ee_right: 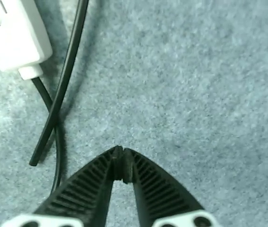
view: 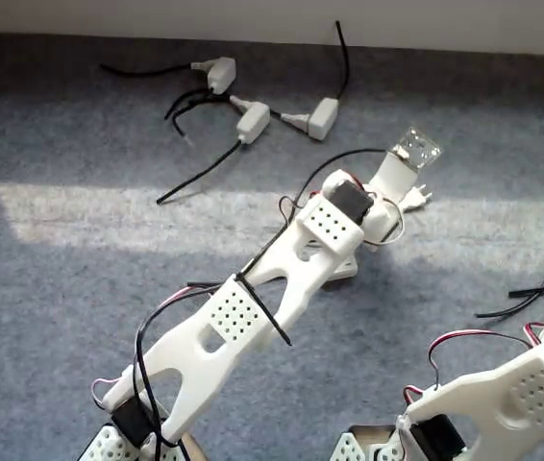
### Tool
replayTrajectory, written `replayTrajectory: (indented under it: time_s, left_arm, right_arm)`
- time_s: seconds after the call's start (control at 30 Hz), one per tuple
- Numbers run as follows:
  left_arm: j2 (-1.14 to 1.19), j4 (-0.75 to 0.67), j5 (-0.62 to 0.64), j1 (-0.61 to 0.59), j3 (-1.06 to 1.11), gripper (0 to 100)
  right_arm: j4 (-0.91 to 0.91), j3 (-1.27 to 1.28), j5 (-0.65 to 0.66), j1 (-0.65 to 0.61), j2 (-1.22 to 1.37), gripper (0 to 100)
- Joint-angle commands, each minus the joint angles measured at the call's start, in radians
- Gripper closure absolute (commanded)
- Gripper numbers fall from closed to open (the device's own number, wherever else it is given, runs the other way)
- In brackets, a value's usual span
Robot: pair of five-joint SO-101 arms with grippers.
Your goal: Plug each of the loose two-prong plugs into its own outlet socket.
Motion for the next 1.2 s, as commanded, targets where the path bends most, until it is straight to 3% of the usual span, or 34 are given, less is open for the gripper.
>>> replayTrajectory:
  time_s: [0.0,0.17,0.57,0.67,0.77,0.9,1.17]
  left_arm:
    - [-0.016,0.037,0.084,0.015,-0.031,75]
    - [-0.016,0.104,0.078,0.005,-0.031,75]
    - [0.05,0.097,0.071,-0.036,-0.039,76]
    - [0.054,0.106,-0.029,-0.033,-0.039,77]
    - [0.058,0.106,-0.107,-0.031,-0.035,84]
    - [0.056,0.106,-0.107,-0.031,-0.039,100]
    - [0.048,0.135,-0.106,-0.03,-0.042,99]
  right_arm:
    - [-0.007,-0.005,0.009,0.01,-0.053,98.9]
    - [-0.007,0.013,0.009,0.01,-0.053,98.9]
    - [-0.015,0.064,0.009,0.01,-0.054,98.9]
    - [-0.015,0.064,0.009,0.01,-0.054,98.9]
    - [-0.015,0.064,0.009,0.012,-0.054,98.9]
    - [-0.015,0.064,0.009,0.021,-0.054,98.9]
    - [-0.015,0.064,0.009,0.021,-0.054,98.9]
